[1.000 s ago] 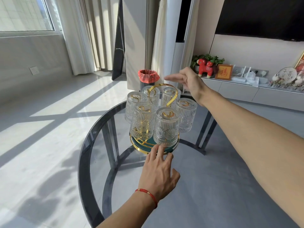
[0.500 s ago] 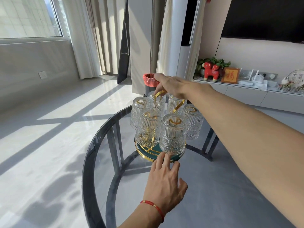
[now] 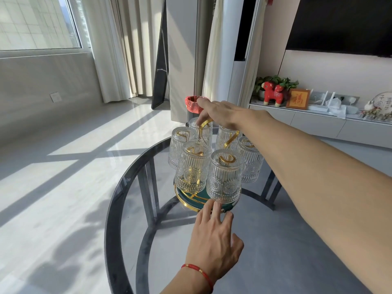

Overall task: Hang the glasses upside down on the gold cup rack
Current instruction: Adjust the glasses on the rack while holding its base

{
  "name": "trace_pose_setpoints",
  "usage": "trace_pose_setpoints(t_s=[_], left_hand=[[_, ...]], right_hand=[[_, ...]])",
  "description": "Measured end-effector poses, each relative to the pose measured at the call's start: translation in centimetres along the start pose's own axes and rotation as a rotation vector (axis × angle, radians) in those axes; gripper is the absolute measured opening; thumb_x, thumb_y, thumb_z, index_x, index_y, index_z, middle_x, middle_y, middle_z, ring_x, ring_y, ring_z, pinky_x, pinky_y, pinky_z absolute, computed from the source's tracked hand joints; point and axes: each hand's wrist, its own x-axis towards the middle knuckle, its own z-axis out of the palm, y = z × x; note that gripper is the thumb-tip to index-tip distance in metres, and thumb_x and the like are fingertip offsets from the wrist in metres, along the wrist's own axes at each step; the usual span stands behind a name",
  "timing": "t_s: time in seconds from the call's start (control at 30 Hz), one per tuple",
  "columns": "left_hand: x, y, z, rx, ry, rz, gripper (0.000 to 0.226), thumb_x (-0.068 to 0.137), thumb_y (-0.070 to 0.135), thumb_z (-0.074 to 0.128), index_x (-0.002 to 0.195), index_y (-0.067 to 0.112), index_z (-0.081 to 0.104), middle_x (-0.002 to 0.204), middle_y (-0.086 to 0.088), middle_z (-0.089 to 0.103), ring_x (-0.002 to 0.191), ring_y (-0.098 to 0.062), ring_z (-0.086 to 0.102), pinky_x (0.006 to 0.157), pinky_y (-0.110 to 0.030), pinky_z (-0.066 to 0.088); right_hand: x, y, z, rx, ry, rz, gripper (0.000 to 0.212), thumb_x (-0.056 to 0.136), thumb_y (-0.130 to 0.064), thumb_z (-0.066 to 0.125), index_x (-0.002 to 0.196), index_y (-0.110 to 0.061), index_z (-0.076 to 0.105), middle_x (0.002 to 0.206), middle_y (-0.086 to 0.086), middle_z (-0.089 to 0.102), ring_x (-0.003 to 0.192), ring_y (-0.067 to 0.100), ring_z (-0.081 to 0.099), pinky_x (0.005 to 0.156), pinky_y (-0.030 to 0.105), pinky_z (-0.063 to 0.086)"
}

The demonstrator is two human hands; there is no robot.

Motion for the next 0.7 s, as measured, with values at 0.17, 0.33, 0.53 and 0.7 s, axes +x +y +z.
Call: trace_pose_setpoints(t_s=[0.17, 0.33, 0.53, 0.7], left_hand=[[0.04, -0.01, 0.04, -0.001, 0.02, 0.006, 0.03, 0.079, 0.039, 0.053, 0.1, 0.018, 0.058, 0.125, -0.006, 0.049, 0.125, -0.03, 0.041, 0.105, -0.04, 0.045], [0.05, 0.0, -0.05, 0.01, 0.008, 0.002, 0.031, 0.08, 0.039, 0.052, 0.101, 0.017, 0.057, 0.127, -0.006, 0.049, 0.126, -0.03, 0.04, 0.106, -0.041, 0.045], [0.13, 0.05, -0.03, 0.016, 0.001, -0.002, 0.031, 0.081, 0.039, 0.051, 0.102, 0.017, 0.057, 0.129, -0.007, 0.049, 0.129, -0.031, 0.039, 0.108, -0.042, 0.043], [0.01, 0.06, 0.01, 0.015, 0.009, -0.002, 0.03, 0.08, 0.038, 0.052, 0.1, 0.017, 0.057, 0.128, -0.007, 0.049, 0.128, -0.031, 0.04, 0.107, -0.041, 0.044]], right_hand=[[0.04, -0.03, 0.06, -0.017, -0.021, -0.003, 0.083, 0.101, -0.067, 0.006, 0.113, -0.024, 0.077, 0.134, 0.014, 0.065, 0.119, 0.03, 0.058, 0.107, 0.05, 0.037], [0.03, -0.03, 0.22, -0.009, -0.023, 0.004, 0.08, 0.102, -0.066, 0.01, 0.114, -0.022, 0.076, 0.133, 0.015, 0.063, 0.117, 0.03, 0.057, 0.093, 0.044, 0.035], [-0.15, 0.07, 0.35, -0.012, 0.011, -0.008, 0.087, 0.102, -0.068, 0.007, 0.113, -0.02, 0.078, 0.135, 0.024, 0.064, 0.115, 0.034, 0.06, 0.087, 0.043, 0.031], [-0.37, 0.0, 0.45, -0.036, 0.018, -0.017, 0.089, 0.1, -0.072, 0.007, 0.114, -0.02, 0.078, 0.135, 0.02, 0.062, 0.113, 0.031, 0.058, 0.092, 0.043, 0.029]])
